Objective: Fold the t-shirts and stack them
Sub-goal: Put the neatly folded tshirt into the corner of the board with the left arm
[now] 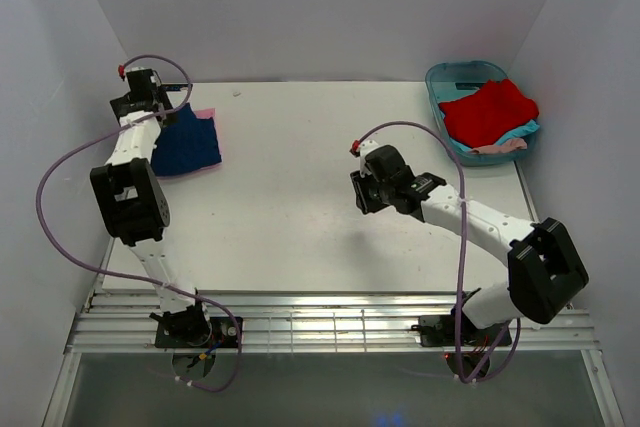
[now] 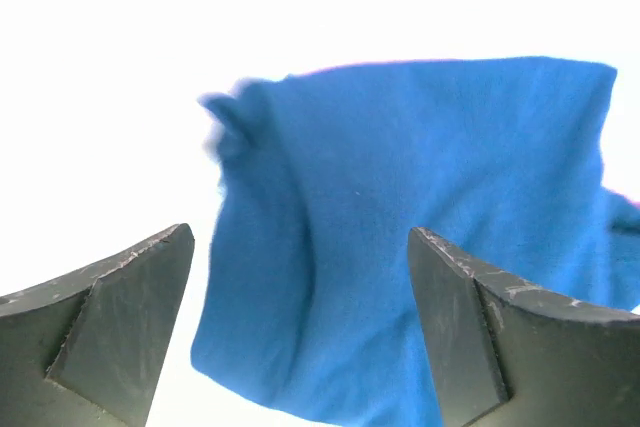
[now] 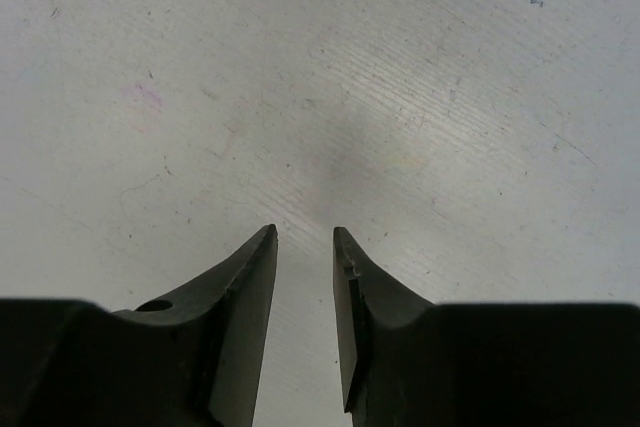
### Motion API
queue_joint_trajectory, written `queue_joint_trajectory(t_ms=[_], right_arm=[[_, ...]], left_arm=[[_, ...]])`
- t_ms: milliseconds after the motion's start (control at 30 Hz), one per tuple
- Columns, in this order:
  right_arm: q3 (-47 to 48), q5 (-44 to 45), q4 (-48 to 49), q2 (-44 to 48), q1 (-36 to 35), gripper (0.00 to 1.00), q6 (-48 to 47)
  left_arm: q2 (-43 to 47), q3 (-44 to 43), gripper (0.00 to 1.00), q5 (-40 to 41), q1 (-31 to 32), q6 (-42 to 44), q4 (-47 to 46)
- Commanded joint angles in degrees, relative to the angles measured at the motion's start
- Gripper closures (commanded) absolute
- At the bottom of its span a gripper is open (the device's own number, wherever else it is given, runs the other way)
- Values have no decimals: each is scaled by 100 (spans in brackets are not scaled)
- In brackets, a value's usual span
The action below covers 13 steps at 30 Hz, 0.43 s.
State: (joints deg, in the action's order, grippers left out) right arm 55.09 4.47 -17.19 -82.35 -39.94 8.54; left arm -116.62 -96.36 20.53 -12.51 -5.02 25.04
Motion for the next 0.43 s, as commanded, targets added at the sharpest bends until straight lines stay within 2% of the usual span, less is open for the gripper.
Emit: queue_joint_trajectory(t_ms=[0,100,200,233,300,367,400], right_arm=[[28,211,-4,350,-31,65,175],[369,571,-275,368,-22,70,236],[755,897,-478,368,-31,73,236],[862,1054,-539,368,-22,73,236],[1143,1196,-803,430,-22,78,227],[1214,1512,-803,544,-22,80,263],[1328,1583,-1056,640,-14,73,263]], left_arm=[[1342,-358,2,750,82,-228,-175],[2122,107,2,864,468,-298,-271],[2703,968,2,1154,1293,-79,-692],[2784,1161,2,1259,1809,26,-763],[2890,1575,2,1243,2207,10,-729],[2951,1786,2,928,2630,-332,-493],[2978,1918,2,300,2718,-507,-395]])
